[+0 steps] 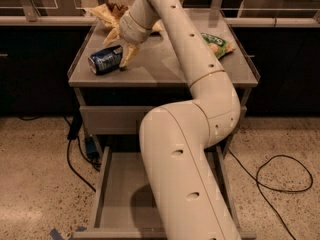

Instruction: Place pepsi can into middle drawer

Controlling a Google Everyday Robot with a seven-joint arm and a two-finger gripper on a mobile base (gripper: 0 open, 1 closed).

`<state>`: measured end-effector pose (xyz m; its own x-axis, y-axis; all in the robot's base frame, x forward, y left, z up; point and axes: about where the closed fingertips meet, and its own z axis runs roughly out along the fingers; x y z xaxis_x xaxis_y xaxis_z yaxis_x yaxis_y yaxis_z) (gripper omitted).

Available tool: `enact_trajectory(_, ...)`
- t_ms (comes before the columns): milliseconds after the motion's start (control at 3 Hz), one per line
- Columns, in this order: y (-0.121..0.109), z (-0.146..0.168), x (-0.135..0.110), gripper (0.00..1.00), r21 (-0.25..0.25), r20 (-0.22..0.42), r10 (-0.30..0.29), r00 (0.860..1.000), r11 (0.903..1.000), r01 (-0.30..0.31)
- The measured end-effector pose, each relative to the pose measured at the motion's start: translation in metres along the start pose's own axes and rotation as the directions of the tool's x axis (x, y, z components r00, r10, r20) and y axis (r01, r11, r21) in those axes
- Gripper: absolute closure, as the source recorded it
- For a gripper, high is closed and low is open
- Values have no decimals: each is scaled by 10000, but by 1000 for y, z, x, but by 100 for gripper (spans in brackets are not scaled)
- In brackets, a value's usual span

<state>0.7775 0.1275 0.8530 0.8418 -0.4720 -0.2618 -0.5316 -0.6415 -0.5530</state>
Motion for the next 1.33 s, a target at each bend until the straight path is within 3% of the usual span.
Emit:
enact_trajectory(667, 0, 0, 0, 100, 3, -2, -3, 10000, 10000, 3)
enact_trajectory(1333, -27, -56, -38, 100, 249, -540, -631, 9965, 9976, 645)
